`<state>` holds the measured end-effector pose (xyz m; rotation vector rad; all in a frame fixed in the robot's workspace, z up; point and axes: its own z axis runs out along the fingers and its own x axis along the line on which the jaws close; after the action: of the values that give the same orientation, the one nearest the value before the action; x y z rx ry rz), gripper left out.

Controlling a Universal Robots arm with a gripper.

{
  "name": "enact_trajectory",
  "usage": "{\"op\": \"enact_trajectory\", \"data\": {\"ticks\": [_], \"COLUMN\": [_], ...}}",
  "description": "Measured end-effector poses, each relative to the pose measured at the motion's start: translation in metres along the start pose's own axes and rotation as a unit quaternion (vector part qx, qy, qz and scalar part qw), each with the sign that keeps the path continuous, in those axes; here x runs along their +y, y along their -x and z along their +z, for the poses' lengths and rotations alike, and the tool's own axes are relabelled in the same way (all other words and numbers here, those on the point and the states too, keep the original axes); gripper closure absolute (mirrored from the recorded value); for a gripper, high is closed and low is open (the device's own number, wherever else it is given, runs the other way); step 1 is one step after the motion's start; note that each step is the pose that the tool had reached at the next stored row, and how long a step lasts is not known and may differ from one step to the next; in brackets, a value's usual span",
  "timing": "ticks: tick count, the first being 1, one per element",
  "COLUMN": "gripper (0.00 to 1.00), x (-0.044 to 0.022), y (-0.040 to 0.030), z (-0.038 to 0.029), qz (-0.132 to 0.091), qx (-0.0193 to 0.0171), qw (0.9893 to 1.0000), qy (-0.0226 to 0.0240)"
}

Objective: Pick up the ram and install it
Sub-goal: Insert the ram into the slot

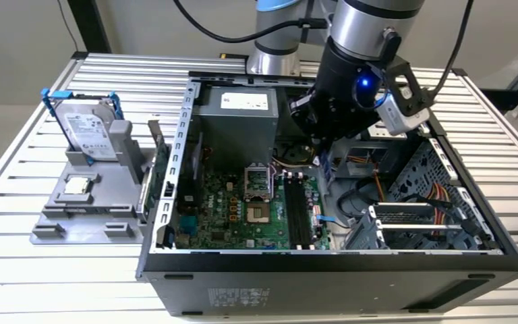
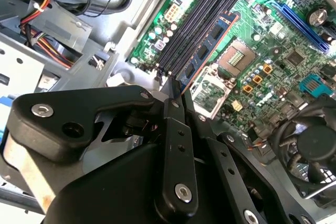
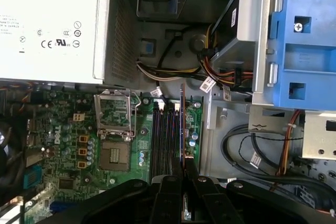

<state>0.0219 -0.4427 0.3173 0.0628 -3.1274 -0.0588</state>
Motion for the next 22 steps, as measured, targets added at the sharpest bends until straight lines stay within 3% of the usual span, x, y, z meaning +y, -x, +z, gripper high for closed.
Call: {"op": "enact_trajectory", "data": {"ticks": [22], "gripper": [1.0], "x": [-0.0002], "y": [0.0001], "z": [0.0061], "qz": [0.0], "qx": [0.0], "qw": [1.0], "qy": [0.0]}}
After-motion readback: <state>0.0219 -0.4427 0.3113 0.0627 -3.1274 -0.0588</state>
